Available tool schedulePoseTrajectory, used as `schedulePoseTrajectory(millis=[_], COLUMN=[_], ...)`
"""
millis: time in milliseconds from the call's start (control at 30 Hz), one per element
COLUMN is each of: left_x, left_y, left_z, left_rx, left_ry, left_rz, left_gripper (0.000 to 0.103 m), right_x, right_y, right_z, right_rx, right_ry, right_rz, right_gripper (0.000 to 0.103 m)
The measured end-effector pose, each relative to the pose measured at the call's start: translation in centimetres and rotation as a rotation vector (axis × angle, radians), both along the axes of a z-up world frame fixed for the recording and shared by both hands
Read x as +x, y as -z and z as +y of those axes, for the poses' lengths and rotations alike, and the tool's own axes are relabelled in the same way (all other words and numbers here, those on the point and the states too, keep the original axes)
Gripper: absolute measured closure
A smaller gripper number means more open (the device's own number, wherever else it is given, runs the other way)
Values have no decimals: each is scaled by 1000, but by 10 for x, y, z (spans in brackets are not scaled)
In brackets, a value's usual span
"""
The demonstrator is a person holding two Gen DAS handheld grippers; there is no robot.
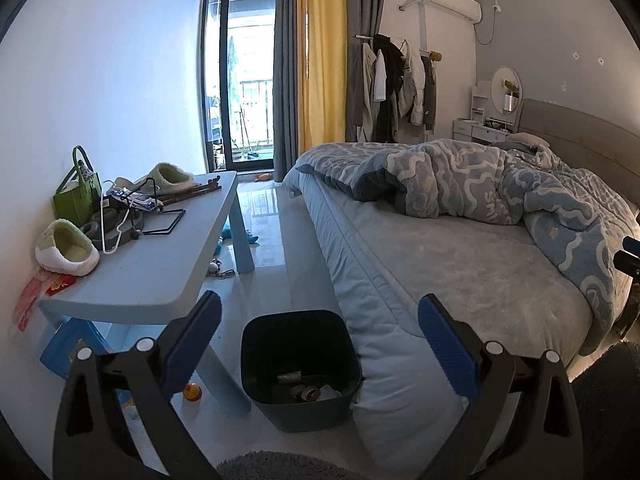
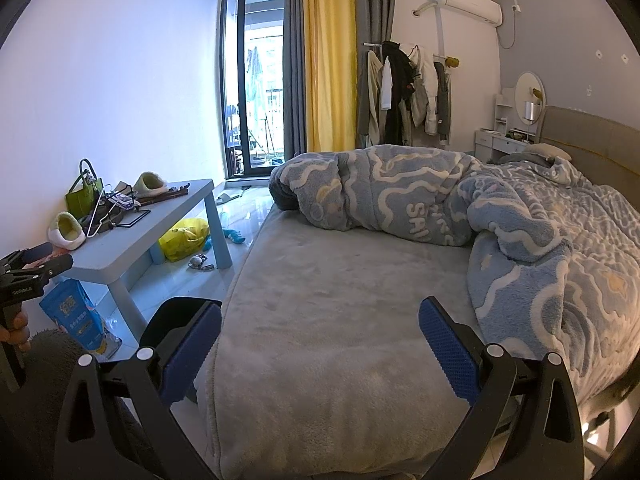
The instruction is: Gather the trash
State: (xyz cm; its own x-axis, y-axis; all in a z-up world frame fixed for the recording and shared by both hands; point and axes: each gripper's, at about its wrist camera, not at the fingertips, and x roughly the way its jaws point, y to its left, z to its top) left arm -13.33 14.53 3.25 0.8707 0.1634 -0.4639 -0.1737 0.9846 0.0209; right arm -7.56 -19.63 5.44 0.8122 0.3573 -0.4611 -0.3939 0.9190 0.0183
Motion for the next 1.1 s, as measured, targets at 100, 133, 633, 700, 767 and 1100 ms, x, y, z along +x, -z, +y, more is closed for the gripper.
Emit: schedulePoseTrajectory(millis=[100, 133, 633, 700, 767, 1100], left_x=[0, 0, 0, 0, 0, 0], left_y=[0, 0, 0, 0, 0, 0], left_z=[0, 0, 1, 1, 1, 1], left_rx=[-1, -2, -2, -3, -2, -3], left_ry=[0, -1, 0, 0, 0, 0], left_rz=[0, 1, 0, 0, 0, 0], left_gripper=[3, 3, 3, 3, 3, 3], right_x=[0, 0, 0, 0, 0, 0], right_y=[0, 0, 0, 0, 0, -1], right_z=[0, 0, 0, 0, 0, 0], right_rx=[1, 1, 0, 1, 2, -6], right_ry=[0, 0, 0, 0, 0, 5], right_rz=[0, 0, -1, 0, 0, -2], right_gripper=[3, 3, 3, 3, 3, 3])
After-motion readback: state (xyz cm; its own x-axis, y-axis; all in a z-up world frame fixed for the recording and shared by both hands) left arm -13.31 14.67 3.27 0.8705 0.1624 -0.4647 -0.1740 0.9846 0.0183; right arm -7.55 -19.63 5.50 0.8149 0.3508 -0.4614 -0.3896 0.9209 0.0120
